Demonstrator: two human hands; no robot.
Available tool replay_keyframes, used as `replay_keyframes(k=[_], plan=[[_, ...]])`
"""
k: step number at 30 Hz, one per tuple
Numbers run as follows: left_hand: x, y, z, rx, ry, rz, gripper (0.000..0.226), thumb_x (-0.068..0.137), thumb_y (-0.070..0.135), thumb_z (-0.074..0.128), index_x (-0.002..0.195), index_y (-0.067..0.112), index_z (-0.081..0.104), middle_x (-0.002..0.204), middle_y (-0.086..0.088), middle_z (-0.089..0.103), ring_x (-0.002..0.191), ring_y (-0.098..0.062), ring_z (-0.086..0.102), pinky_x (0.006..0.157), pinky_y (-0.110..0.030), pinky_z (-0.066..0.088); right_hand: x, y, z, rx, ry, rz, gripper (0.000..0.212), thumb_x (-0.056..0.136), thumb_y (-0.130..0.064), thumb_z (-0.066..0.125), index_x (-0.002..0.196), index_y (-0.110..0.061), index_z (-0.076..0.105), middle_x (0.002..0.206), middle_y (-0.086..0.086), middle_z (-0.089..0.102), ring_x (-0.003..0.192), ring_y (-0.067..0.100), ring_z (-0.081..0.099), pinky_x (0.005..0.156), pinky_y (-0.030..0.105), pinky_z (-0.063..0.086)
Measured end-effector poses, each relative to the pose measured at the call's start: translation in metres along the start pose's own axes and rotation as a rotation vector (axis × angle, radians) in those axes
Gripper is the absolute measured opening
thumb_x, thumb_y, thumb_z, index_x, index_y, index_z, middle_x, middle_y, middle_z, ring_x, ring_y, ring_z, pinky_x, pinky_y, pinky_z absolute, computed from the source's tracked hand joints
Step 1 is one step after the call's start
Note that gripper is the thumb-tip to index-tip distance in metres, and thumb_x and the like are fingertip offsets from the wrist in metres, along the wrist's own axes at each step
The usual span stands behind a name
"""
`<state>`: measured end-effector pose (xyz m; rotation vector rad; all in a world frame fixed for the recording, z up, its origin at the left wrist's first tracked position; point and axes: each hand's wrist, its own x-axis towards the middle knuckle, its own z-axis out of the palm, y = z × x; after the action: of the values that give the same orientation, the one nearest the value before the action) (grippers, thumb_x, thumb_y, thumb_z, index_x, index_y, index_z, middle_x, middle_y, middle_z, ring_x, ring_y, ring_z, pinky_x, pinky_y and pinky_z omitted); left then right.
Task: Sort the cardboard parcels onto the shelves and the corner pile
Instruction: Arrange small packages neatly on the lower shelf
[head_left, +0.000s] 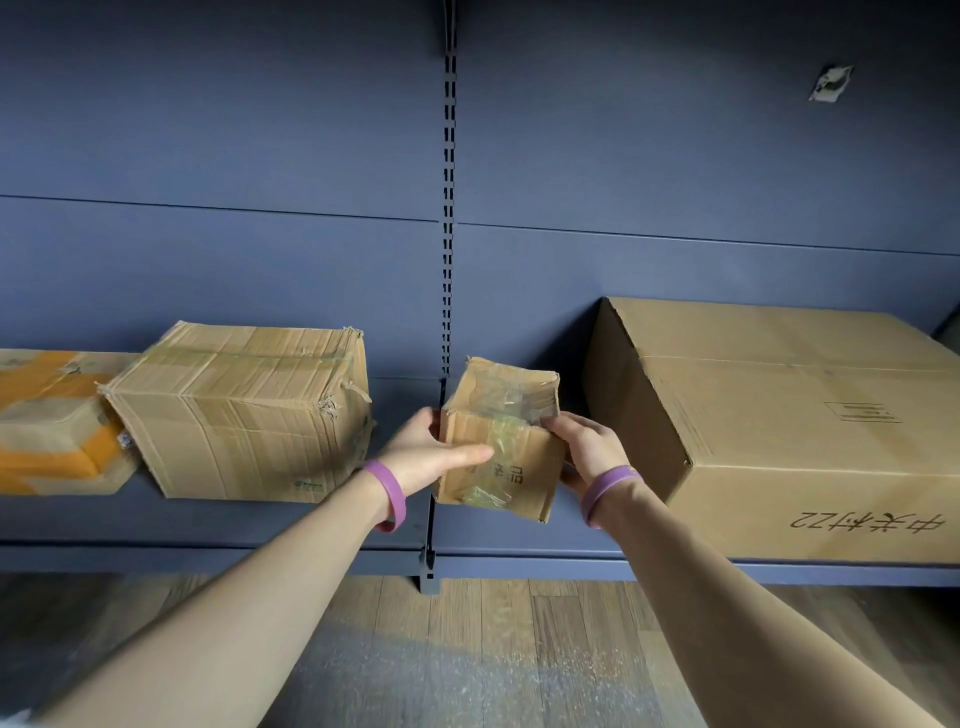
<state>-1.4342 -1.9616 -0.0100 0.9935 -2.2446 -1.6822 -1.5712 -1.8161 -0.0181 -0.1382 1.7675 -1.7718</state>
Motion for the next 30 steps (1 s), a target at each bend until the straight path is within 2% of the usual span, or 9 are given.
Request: replay_keyframes(k=[4, 9, 13, 15, 17, 20, 24, 26, 30], plan=[[0.0, 0.003, 0.005, -0.223, 0.069, -0.11, 0.078, 0.064, 0.082, 0.067, 0.106, 0.017, 0.056, 0.11, 0.001, 0.063, 0.105, -0.017, 0.059, 0.1, -0.04, 0.045, -0.004, 0.0, 0.001, -0.06, -0.071, -0.012, 0.033, 0.085, 0.005, 0.064, 0.117, -0.004, 0.066, 0.096, 0.012, 0.072, 0.076, 0.02, 0.068, 0.063, 0.026, 0.053], [0.011, -0.006, -0.001, -0.389, 0.141, -0.171, 0.106, 0.044, 0.091, 0.069, 0.125, 0.025, 0.055, 0.12, 0.001, 0.065, 0.116, -0.025, 0.061, 0.102, -0.052, 0.046, -0.006, 0.002, 0.004, -0.119, -0.133, -0.073, 0.05, 0.073, 0.027, 0.056, 0.109, -0.008, 0.058, 0.106, 0.016, 0.066, 0.099, 0.034, 0.065, 0.075, 0.039, 0.056], [0.003, -0.001, -0.001, -0.254, 0.17, -0.106, 0.027, 0.086, 0.047, 0.07, 0.1, 0.026, 0.058, 0.113, -0.001, 0.067, 0.107, -0.023, 0.062, 0.104, -0.047, 0.046, -0.005, 0.006, 0.007, -0.195, -0.185, -0.092, 0.053, 0.067, 0.024, 0.065, 0.109, -0.007, 0.056, 0.112, 0.017, 0.063, 0.107, 0.034, 0.063, 0.086, 0.046, 0.057], [0.006, -0.005, -0.002, -0.246, 0.177, -0.096, 0.043, 0.083, 0.039, 0.073, 0.118, 0.017, 0.06, 0.124, -0.006, 0.066, 0.112, -0.027, 0.063, 0.103, -0.051, 0.048, -0.005, 0.008, 0.006, -0.191, -0.204, -0.101, 0.053, 0.063, 0.003, 0.08, 0.108, -0.008, 0.056, 0.114, 0.018, 0.065, 0.108, 0.033, 0.063, 0.096, 0.049, 0.052], [0.01, -0.01, -0.005, -0.258, 0.166, -0.11, 0.067, 0.076, 0.037, 0.076, 0.134, 0.013, 0.052, 0.133, -0.006, 0.061, 0.119, -0.028, 0.06, 0.104, -0.048, 0.046, -0.004, 0.009, 0.006, -0.141, -0.189, -0.08, 0.065, 0.054, -0.037, 0.089, 0.105, -0.012, 0.057, 0.114, 0.014, 0.067, 0.106, 0.027, 0.065, 0.101, 0.047, 0.05], [0.008, -0.006, -0.005, -0.182, 0.192, -0.062, 0.033, 0.082, 0.012, 0.076, 0.111, 0.016, 0.059, 0.116, -0.006, 0.068, 0.107, -0.029, 0.064, 0.098, -0.047, 0.05, 0.0, 0.007, 0.006, -0.078, -0.168, -0.022, 0.098, 0.045, -0.085, 0.074, 0.114, -0.017, 0.06, 0.113, 0.004, 0.071, 0.111, 0.019, 0.065, 0.103, 0.045, 0.049], [0.008, -0.004, -0.001, -0.07, 0.219, 0.029, 0.032, 0.079, 0.0, 0.076, 0.098, 0.017, 0.056, 0.101, -0.002, 0.066, 0.099, -0.025, 0.064, 0.089, -0.038, 0.051, -0.003, 0.003, 0.006, -0.027, -0.166, 0.011, 0.116, 0.033, -0.096, 0.063, 0.126, -0.026, 0.058, 0.117, 0.003, 0.07, 0.113, 0.022, 0.064, 0.101, 0.049, 0.049], [0.007, -0.004, 0.0, -0.063, 0.214, 0.051, 0.034, 0.079, -0.001, 0.076, 0.099, 0.016, 0.055, 0.097, 0.002, 0.064, 0.096, -0.022, 0.062, 0.083, -0.033, 0.047, -0.007, 0.0, 0.007, -0.007, -0.147, 0.011, 0.098, 0.049, -0.085, 0.071, 0.125, -0.025, 0.056, 0.12, 0.004, 0.068, 0.113, 0.024, 0.063, 0.101, 0.05, 0.049], [0.005, -0.005, -0.001, -0.048, 0.213, 0.051, 0.034, 0.08, -0.004, 0.074, 0.1, 0.016, 0.054, 0.098, 0.003, 0.063, 0.097, -0.021, 0.061, 0.079, -0.031, 0.045, -0.011, -0.002, 0.007, 0.024, -0.099, -0.013, 0.027, 0.091, -0.034, 0.065, 0.11, -0.019, 0.056, 0.115, 0.011, 0.065, 0.109, 0.028, 0.063, 0.1, 0.049, 0.049]])
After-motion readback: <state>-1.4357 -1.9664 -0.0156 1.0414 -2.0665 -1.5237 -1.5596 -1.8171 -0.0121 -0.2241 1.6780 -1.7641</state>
